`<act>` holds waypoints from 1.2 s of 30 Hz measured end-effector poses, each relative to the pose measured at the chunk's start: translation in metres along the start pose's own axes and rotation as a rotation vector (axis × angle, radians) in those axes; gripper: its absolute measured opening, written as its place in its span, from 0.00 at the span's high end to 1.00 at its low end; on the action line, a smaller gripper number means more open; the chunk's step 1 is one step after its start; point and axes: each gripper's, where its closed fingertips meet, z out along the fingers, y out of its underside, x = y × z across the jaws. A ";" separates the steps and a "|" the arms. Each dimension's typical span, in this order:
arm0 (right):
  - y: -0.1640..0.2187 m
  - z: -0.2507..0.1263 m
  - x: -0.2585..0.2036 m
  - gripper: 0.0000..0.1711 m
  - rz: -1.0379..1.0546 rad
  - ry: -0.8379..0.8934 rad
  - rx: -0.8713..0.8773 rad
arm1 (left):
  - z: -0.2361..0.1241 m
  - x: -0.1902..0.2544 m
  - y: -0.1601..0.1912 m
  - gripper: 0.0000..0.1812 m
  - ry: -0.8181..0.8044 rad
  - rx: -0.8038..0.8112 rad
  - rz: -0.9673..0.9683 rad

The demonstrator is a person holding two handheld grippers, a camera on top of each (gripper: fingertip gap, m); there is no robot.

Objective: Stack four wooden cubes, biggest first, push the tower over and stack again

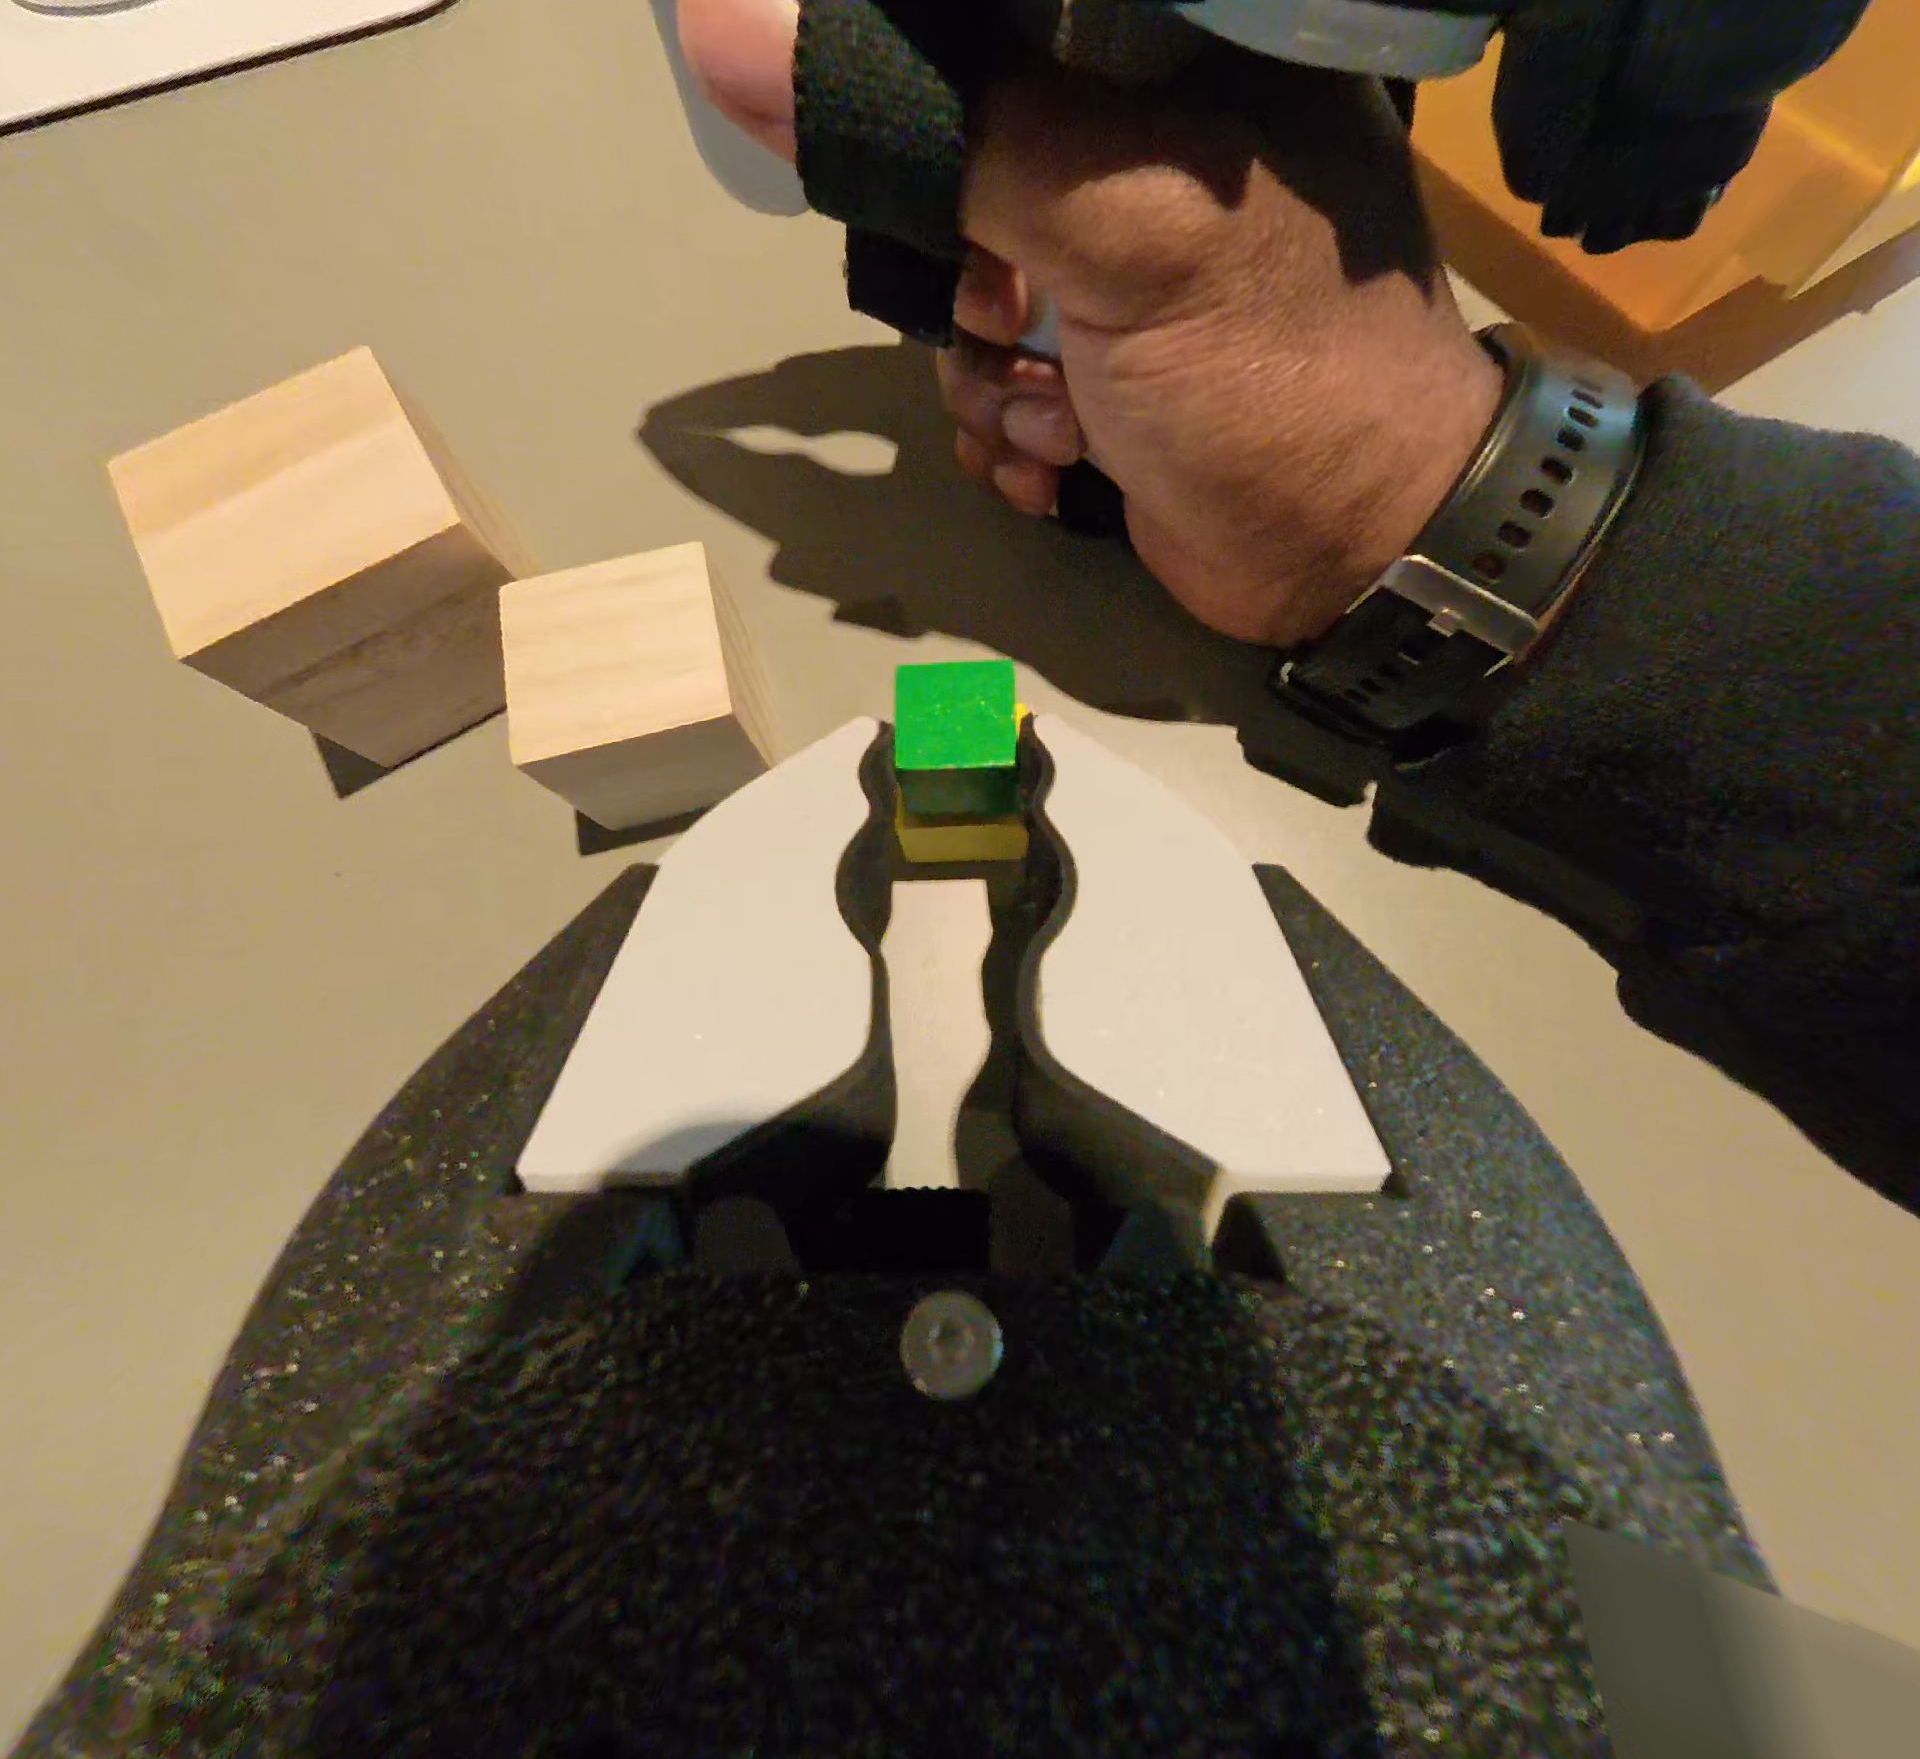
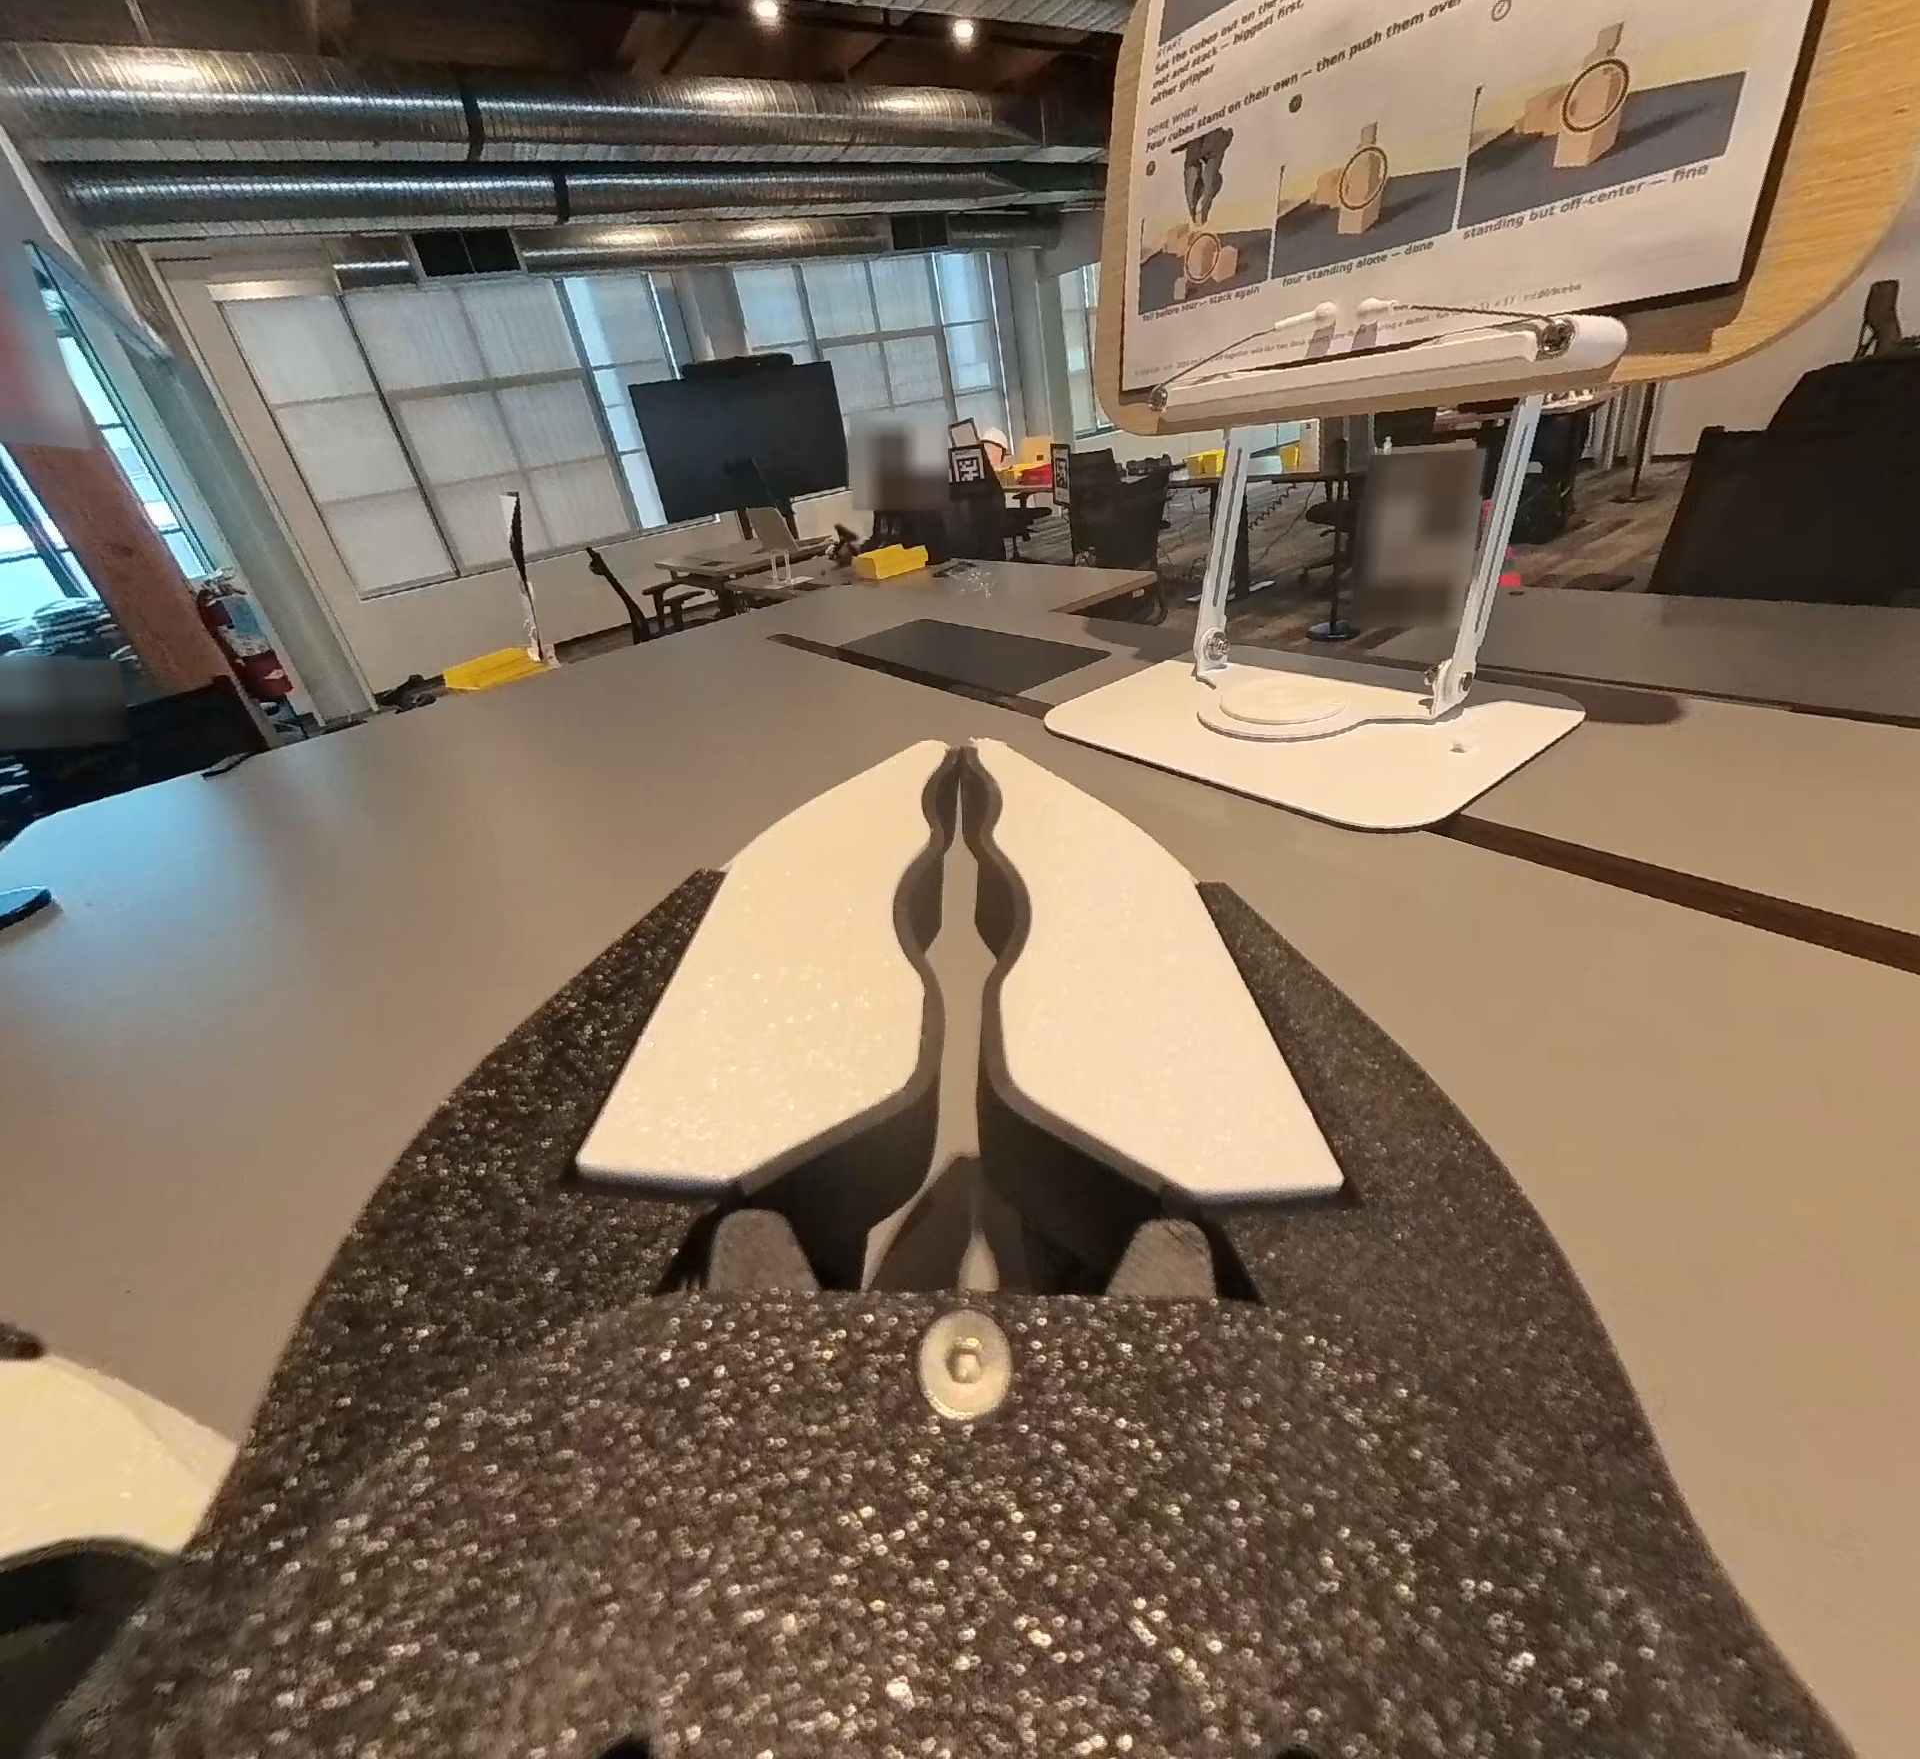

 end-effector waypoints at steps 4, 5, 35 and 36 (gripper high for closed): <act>0.002 0.002 0.000 1.00 0.003 0.000 -0.013 | 0.000 0.002 0.002 0.88 0.005 0.002 -0.005; 0.002 0.002 0.000 1.00 0.001 -0.001 -0.014 | 0.000 0.002 0.002 0.86 0.003 0.003 -0.006; 0.009 -0.003 -0.024 1.00 -0.078 -0.110 -0.079 | -0.027 -0.029 0.024 0.85 0.318 0.033 0.196; 0.012 -0.005 -0.032 1.00 -0.084 -0.155 -0.115 | -0.033 -0.036 0.024 0.85 0.343 0.044 0.195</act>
